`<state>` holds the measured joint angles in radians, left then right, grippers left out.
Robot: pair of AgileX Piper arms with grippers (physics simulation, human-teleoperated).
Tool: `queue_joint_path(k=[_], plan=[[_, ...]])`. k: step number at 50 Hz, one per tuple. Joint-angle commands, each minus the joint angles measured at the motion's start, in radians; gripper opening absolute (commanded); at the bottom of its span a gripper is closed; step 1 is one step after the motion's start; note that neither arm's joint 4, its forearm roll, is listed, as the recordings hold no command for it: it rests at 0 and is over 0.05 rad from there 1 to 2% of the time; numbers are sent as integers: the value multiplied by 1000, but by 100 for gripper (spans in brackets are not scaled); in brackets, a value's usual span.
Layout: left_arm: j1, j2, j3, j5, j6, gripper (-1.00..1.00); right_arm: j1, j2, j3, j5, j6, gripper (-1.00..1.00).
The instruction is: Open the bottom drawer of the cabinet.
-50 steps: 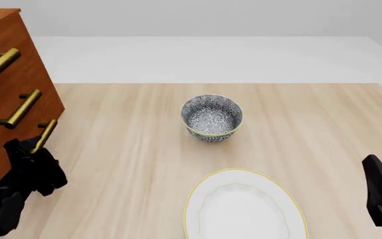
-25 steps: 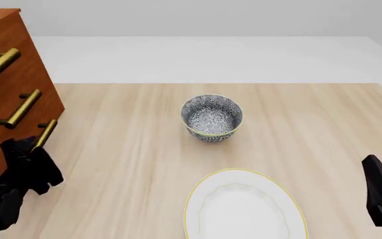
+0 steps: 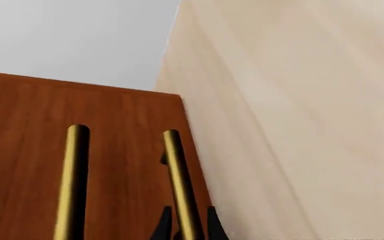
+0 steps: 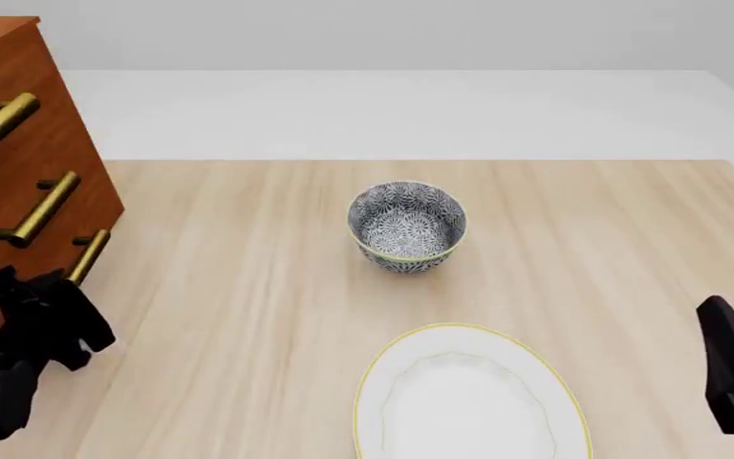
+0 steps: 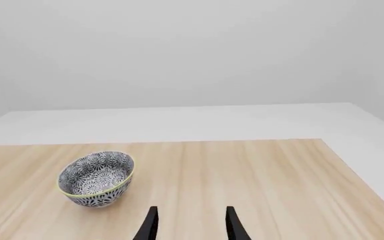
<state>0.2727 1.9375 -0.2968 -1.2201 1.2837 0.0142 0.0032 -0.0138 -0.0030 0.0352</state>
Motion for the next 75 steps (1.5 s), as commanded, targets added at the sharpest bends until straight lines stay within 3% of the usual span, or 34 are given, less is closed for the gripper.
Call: queue_joint_path(k=[1,13,43,69,70,75], plan=[[15,32,-12,0,90,-100,0,7,-14,6,0,100],[-11,-4,8,0,81,-100,1,-2,-4,4,1,100],[-196,-112,68,0,53,-100,0,-1,-5,3,2,100],[-321,-134,57,0,49,-100,0,6,-13,4,2,100],[-324,-136,56,0,48,-100,-3,6,-54,45,3,100],[-337,-131,45,0,51,-100,-2,1,-69,63,3,100]])
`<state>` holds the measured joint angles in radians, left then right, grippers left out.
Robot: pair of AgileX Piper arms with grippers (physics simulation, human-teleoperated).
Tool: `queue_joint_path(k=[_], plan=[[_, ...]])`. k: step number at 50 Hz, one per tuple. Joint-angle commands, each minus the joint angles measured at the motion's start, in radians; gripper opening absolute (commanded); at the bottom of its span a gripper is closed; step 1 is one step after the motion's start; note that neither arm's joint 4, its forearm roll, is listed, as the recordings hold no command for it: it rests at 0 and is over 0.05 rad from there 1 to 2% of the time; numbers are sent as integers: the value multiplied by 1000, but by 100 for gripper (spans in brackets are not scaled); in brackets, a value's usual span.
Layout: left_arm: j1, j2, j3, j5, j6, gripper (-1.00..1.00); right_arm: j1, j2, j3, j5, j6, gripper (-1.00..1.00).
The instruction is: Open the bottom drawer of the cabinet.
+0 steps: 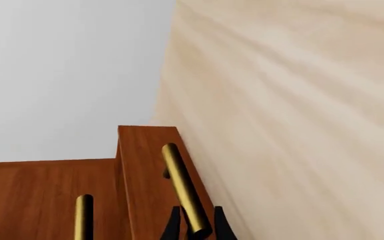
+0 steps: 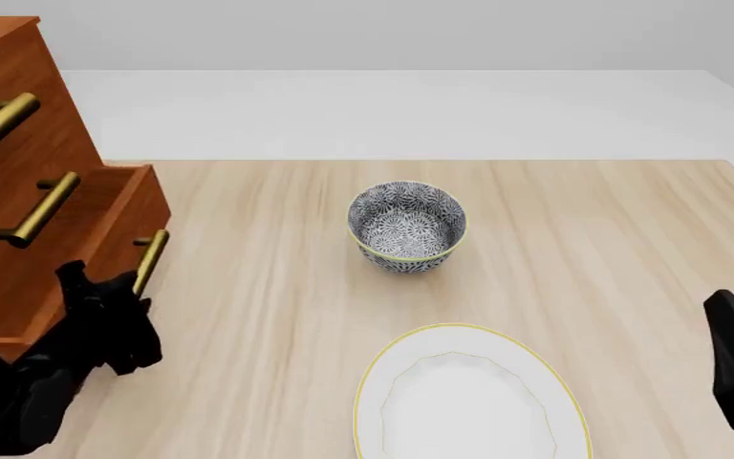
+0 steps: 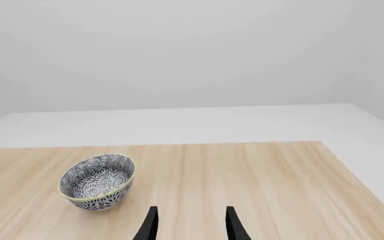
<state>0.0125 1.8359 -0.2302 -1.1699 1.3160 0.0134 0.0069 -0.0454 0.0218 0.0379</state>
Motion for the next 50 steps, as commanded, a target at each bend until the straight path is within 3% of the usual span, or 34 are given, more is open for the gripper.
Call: queue_joint_path(k=[1,15,50], plan=[[-81,-29,-23,-50,21,-100,-1,-3,-38,40,0,100],[-126,-19,-31,-50,20,-100,-1,-3,-46,47,2,100],[-197,35,-86,-50,27,-100,-7,-5,45,-40,6,100]])
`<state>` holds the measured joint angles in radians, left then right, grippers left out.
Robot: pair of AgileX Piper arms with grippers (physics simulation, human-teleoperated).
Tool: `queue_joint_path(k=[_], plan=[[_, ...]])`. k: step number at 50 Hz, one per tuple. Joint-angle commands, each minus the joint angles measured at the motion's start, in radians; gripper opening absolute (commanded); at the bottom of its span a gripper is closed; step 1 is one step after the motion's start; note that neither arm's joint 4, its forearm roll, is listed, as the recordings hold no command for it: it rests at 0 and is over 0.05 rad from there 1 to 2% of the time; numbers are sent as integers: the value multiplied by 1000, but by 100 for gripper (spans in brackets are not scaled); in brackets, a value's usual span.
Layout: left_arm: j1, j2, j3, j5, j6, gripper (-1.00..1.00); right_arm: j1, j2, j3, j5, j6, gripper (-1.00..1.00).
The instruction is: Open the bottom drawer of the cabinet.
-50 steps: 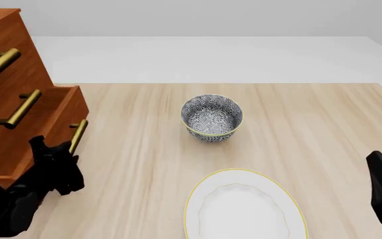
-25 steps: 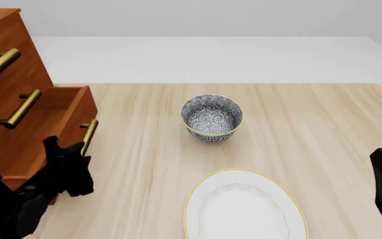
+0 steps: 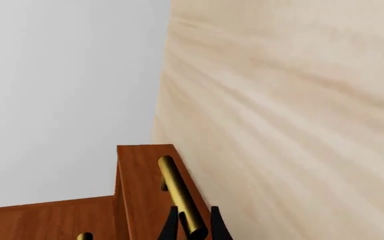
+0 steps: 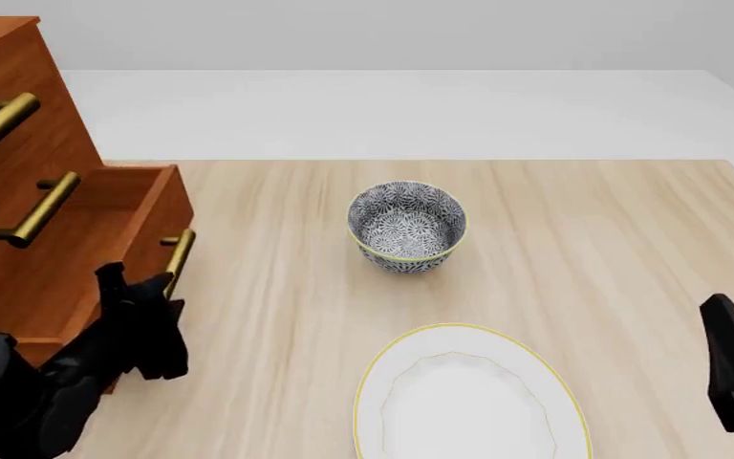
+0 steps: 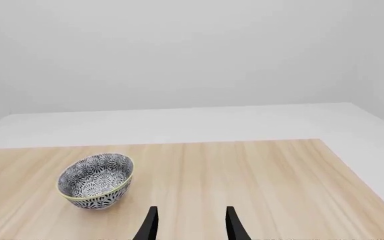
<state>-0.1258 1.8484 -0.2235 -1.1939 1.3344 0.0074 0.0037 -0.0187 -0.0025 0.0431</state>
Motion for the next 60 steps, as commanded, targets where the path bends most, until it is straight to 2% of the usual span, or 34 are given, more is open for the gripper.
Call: queue_joint_path(k=[1,36,37,60], plan=[[-60,23,-94,-26,9,-100,-1,-2,18,-16,1,100],[-56,17,-89,-26,1,-100,-3,-2,19,-15,2,100],[-57,19,-88,-25,-3,100,-3,-2,19,-15,2,100],[-56,12,-76,-25,4,100,-1,-3,19,-18,0,100]])
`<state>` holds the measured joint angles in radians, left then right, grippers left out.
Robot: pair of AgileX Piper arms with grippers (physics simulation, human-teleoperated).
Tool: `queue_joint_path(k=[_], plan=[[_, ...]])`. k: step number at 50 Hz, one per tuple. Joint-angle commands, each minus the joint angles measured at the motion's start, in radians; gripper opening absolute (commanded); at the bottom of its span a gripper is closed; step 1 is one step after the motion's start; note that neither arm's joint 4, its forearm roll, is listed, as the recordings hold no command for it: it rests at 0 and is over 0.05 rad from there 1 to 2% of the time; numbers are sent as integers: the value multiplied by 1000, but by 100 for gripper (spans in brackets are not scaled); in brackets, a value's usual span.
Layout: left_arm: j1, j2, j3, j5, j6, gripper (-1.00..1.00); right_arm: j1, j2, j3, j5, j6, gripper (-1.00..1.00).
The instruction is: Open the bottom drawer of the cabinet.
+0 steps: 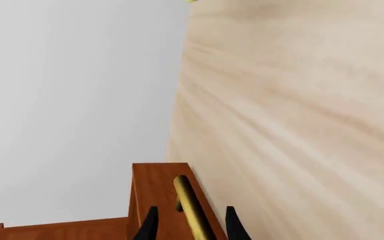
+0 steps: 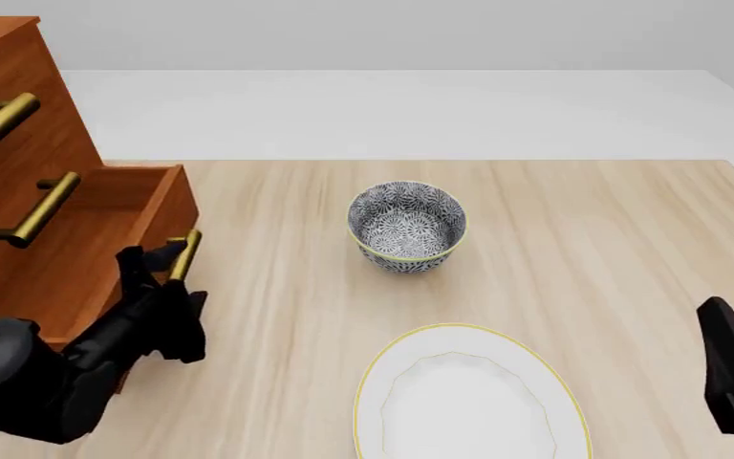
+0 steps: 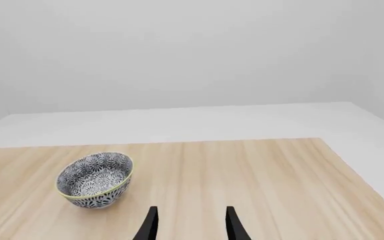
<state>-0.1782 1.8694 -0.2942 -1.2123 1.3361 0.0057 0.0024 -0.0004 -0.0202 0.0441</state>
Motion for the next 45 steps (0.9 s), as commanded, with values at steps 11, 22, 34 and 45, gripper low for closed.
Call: queue_joint_path(k=[11,22,34,45], plan=[[-27,-31,18,-7,-2,100,2,-2,0,-1,0,100],[-65,-51,35,-6,-5,100,3,-1,0,-2,1,100],[-114,-91,66,-5,-4,100,4,2,-1,-5,0,100],[-204,-285,117,96,-61,100,5,-1,0,-3,1,100]])
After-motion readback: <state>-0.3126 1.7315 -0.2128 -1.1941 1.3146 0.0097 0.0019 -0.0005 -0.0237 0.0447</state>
